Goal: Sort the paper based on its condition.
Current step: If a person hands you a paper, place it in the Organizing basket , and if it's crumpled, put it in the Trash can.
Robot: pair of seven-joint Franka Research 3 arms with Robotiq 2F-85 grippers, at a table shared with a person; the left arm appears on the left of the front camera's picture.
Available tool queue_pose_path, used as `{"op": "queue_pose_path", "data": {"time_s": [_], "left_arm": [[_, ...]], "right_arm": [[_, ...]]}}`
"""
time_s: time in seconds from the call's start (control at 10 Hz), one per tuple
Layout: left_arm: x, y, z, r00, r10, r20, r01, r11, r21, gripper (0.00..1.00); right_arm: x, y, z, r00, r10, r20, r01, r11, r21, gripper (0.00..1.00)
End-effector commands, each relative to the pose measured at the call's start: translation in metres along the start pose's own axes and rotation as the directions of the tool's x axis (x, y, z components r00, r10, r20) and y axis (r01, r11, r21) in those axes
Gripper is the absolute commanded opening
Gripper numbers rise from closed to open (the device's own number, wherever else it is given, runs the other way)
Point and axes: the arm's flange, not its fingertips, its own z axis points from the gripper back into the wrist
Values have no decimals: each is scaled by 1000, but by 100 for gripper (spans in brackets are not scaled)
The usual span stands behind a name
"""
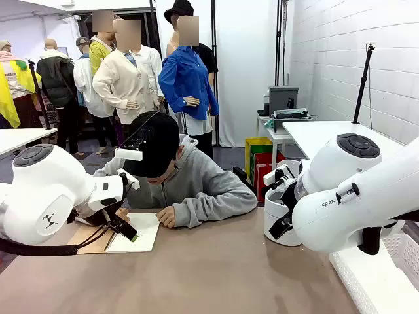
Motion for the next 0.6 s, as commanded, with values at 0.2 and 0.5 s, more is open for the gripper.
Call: {"op": "queue_pose_path", "data": {"time_s": [0.2, 0.5], "left_arm": [[0, 0, 0, 1000, 0, 0, 0, 1000, 0, 100], [0, 0, 0, 1000, 0, 0, 0, 1000, 0, 100]], "right_arm": [[0, 0, 0, 1000, 0, 1, 0, 1000, 0, 100], [0, 0, 0, 1000, 0, 1, 0, 1000, 0, 100]]}}
